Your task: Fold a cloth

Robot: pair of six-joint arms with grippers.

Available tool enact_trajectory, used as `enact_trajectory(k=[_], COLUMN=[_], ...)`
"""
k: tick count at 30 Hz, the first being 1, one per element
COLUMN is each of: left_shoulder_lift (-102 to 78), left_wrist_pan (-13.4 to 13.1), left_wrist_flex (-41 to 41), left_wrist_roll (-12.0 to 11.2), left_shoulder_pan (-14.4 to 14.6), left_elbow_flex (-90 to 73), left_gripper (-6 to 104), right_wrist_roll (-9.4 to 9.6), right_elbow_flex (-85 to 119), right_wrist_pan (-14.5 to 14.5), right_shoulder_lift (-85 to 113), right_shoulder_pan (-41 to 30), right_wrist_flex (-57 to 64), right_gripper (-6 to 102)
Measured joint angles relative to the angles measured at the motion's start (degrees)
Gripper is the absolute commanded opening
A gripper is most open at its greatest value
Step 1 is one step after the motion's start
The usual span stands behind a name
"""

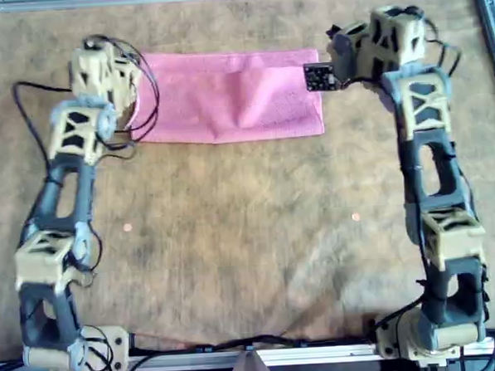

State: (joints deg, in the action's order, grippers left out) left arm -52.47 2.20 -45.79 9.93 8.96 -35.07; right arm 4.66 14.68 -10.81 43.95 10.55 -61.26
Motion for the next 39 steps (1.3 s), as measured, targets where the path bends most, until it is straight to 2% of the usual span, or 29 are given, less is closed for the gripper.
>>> enact_trajectory(k=[3, 4, 5, 6, 8, 9, 14, 18, 23, 27, 31, 39], left_shoulder_lift=[-14.06, -18.46, -22.76, -26.89, -34.80, -38.67, -58.89, -74.53, -93.25, -111.36, -123.93, -124.28], left_wrist_pan=[0.09, 0.18, 0.35, 0.35, 0.44, 0.44, 0.44, 0.53, 0.53, 0.62, 0.62, 0.53], left_wrist_flex=[-12.30, -15.91, -19.16, -22.15, -26.28, -27.86, -31.99, -31.99, -31.38, -24.61, -16.96, -6.50], left_wrist_roll=[0.00, 0.00, 0.00, 0.00, -0.88, -2.11, -9.76, -11.69, -12.22, -12.22, -12.30, -11.87], left_shoulder_pan=[0.00, 0.00, 0.00, 0.00, 0.00, 0.00, 0.00, 0.00, 0.00, 0.00, 0.00, 0.00], left_elbow_flex=[-7.38, -9.76, -12.13, -14.59, -19.51, -22.06, -35.33, -47.02, -62.49, -76.29, -92.55, -114.26], left_gripper=[89, 89, 89, 89, 89, 89, 89, 89, 90, 89, 89, 89], right_wrist_roll=[0.00, -0.53, -0.09, -0.70, -0.62, -0.18, -0.26, -0.26, -0.26, 0.00, 0.18, 0.35], right_elbow_flex=[0.09, 0.00, 0.00, 0.00, 0.00, 0.00, 0.35, 9.49, 33.66, 55.37, 77.43, 121.64], right_wrist_pan=[0.00, 0.00, 0.00, 0.00, 0.18, 0.18, 0.18, 0.18, 0.18, 0.18, 0.18, 0.18], right_shoulder_lift=[6.24, 8.26, 10.28, 12.30, 16.79, 19.25, 34.01, 47.37, 65.30, 83.85, 100.63, 119.09], right_shoulder_pan=[0.00, 0.09, 0.09, 0.18, 0.35, 0.35, 0.44, 0.53, 0.53, 0.18, 0.18, 0.09], right_wrist_flex=[-15.03, -18.72, -22.85, -26.19, -29.97, -30.41, -31.11, -31.11, -31.20, -28.65, -19.07, 8.17], right_gripper=[68, 68, 68, 68, 67, 67, 67, 67, 67, 67, 68, 67])
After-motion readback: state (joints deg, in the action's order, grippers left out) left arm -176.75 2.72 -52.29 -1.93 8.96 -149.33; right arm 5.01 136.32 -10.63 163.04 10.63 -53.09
